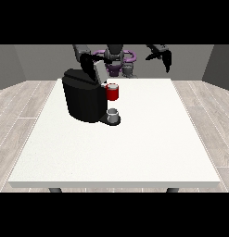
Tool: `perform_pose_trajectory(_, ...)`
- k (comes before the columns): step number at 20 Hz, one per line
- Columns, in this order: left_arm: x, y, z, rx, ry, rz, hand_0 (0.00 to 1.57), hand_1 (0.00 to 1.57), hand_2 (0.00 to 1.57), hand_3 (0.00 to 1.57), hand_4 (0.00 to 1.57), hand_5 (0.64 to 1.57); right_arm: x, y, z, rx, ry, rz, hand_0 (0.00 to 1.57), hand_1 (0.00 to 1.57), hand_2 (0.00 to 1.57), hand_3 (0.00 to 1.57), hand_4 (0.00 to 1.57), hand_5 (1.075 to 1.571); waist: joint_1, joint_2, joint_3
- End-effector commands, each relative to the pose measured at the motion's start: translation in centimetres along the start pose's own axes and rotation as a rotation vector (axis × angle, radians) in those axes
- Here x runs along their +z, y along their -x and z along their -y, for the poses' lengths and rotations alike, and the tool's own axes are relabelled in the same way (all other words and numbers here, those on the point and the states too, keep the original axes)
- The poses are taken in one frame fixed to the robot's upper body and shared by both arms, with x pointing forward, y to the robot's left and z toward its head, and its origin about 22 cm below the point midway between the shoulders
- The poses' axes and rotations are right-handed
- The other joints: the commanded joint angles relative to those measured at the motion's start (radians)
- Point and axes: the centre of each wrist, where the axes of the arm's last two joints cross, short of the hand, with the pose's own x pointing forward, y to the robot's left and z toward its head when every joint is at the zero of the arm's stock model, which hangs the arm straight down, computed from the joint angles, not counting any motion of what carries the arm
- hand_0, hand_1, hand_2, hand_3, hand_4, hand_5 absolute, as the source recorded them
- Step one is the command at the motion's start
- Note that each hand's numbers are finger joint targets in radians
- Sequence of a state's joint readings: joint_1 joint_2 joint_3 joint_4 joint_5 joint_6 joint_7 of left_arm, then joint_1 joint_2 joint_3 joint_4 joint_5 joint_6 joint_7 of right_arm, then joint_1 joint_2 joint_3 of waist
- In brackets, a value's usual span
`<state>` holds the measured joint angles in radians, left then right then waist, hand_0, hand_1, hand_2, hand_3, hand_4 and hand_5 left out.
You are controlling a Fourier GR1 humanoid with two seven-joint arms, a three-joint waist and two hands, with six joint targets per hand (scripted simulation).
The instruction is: Insert the coffee pod into the coffee machine and close the lid
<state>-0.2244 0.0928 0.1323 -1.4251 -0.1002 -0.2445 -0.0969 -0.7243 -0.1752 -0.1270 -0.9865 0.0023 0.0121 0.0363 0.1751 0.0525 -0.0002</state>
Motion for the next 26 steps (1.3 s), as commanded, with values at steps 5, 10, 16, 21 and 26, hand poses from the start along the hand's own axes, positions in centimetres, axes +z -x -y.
perform_pose_trajectory(5,-1.4,-1.3,1.6,-0.022,0.016,0.024,0.0,0.0,0.0,0.0,0.38,1.571,-2.2,-4.9,-1.6,0.087,-0.064,0.093,0.0,0.0,0.0,0.0,0.11,1.571,0.037,0.054,0.0003)
perform_pose_trajectory(10,-2.1,-2.0,2.2,-0.036,0.029,0.056,0.0,0.0,0.0,0.0,0.32,1.571,-2.5,-6.6,-3.7,0.084,-0.087,0.124,0.0,0.0,0.0,0.0,0.0,1.571,0.065,0.053,0.0004)
perform_pose_trajectory(16,-1.7,-0.7,1.1,-0.015,0.074,0.055,0.0,0.0,0.0,0.0,0.33,1.571,-2.7,-9.4,-4.6,0.218,-0.064,0.184,0.0,0.0,0.0,0.0,0.08,1.571,0.118,0.084,-0.0008)
perform_pose_trajectory(21,-3.6,-2.5,2.2,-0.013,0.075,0.121,0.0,0.0,0.0,0.0,0.41,1.571,-3.1,-12.8,-3.9,0.254,-0.042,0.23,0.0,0.0,0.0,0.0,0.27,1.571,0.153,0.14,0.0)
perform_pose_trajectory(26,-4.0,-2.8,2.0,-0.019,0.132,0.133,0.0,0.0,0.0,0.0,0.4,1.571,-2.8,-14.7,-3.5,0.242,-0.003,0.213,0.0,0.0,0.0,0.0,0.1,1.571,0.218,0.148,-0.0005)
